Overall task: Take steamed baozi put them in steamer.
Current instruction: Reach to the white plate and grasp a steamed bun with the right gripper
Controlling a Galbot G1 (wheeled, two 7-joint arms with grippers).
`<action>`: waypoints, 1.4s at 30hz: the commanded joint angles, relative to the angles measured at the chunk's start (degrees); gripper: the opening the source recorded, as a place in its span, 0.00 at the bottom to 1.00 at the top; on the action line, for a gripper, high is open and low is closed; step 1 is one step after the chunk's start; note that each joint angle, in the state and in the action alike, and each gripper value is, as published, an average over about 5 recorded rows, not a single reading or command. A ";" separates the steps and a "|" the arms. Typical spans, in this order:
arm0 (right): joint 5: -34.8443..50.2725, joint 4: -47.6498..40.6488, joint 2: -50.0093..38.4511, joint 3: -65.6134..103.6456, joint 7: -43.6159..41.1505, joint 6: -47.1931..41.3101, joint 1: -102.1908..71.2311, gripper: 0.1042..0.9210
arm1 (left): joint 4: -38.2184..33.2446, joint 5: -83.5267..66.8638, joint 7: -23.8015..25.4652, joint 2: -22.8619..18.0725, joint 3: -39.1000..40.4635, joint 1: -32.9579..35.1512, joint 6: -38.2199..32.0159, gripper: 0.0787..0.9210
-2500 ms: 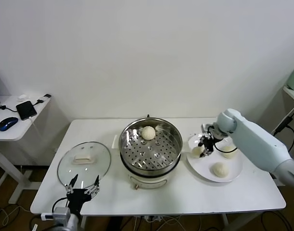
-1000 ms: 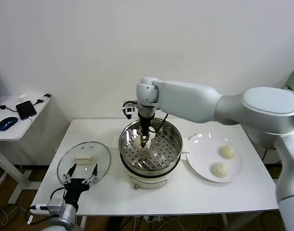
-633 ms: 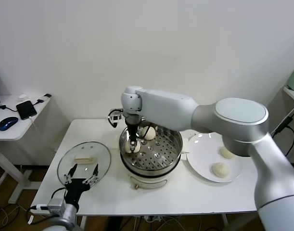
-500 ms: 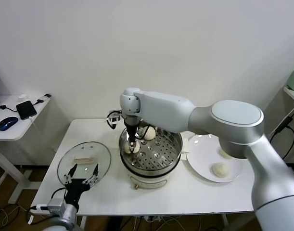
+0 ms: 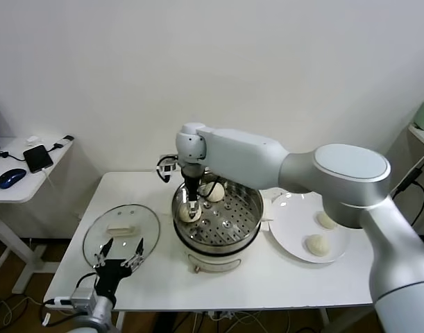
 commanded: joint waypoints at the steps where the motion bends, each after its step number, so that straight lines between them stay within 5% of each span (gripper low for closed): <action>1: -0.52 10.58 -11.20 2.10 -1.18 0.03 4.45 0.88 | 0.03 0.02 0.00 -0.07 -0.07 0.07 0.14 0.88; 10: -1.00 23.59 -34.45 3.95 -6.70 4.82 13.06 0.88 | -0.25 -0.56 0.36 0.08 -0.68 0.81 0.64 0.88; 21: -10.48 28.78 -53.49 8.08 -12.07 13.35 5.10 0.88 | -0.43 -1.14 0.70 0.39 -0.51 2.46 0.54 0.88; 29: -26.76 25.42 -55.79 24.05 -14.25 25.88 -19.73 0.88 | -0.55 -2.13 0.89 0.46 -0.75 3.57 0.57 0.88; 42: -35.54 16.78 -48.66 38.49 -13.19 30.58 -36.66 0.88 | 1.00 -1.46 1.22 0.22 -0.59 3.48 0.81 0.88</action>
